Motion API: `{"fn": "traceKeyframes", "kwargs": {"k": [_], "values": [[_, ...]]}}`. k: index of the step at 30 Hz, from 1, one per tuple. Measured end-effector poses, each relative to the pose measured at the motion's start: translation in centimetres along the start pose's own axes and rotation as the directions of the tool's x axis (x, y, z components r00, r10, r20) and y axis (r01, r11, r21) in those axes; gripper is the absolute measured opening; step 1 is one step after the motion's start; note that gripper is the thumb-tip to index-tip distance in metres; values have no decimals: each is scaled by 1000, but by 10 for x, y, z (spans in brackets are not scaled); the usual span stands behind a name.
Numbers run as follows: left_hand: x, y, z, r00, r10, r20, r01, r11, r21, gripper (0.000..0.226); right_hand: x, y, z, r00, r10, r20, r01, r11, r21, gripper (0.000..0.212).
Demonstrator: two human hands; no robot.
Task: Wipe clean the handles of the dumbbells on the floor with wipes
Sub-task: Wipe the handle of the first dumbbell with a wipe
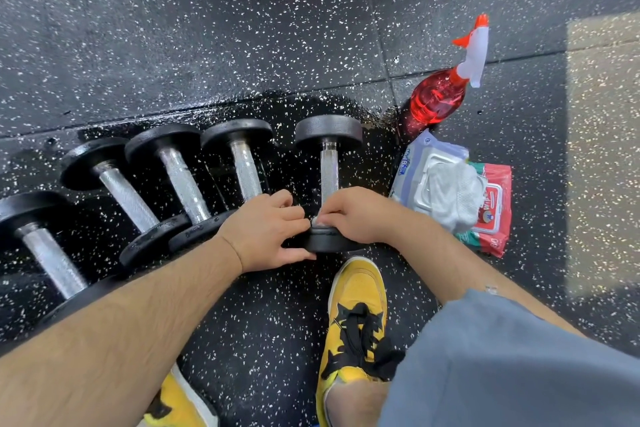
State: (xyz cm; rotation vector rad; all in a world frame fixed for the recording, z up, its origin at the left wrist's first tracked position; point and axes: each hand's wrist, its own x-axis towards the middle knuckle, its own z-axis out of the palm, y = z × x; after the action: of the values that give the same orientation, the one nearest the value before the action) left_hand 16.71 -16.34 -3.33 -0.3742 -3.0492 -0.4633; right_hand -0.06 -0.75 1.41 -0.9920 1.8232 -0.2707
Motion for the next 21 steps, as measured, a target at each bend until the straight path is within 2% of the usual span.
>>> {"fn": "traceKeyframes", "kwargs": {"k": [3, 7, 10, 15, 21], "values": [[0, 1, 0, 1000, 3, -1, -3, 1000, -9, 54, -4, 4, -12, 998, 54, 25, -52, 997, -58, 14], [0, 0, 0, 1000, -4, 12, 4, 1000, -15, 53, -6, 10, -11, 996, 85, -3, -85, 996, 41, 15], [-3, -1, 1, 1000, -4, 21, 4, 1000, -6, 52, -1, 2, 0, 999, 41, -15, -40, 997, 62, 15], [0, 0, 0, 1000, -7, 22, 7, 1000, -2, 51, -8, 16, -20, 991, 124, 38, -128, 984, 123, 10], [0, 0, -1, 1000, 0, 20, 0, 1000, 7, 51, -5, 14, -18, 984, 172, 35, -173, 984, 33, 12]]}}
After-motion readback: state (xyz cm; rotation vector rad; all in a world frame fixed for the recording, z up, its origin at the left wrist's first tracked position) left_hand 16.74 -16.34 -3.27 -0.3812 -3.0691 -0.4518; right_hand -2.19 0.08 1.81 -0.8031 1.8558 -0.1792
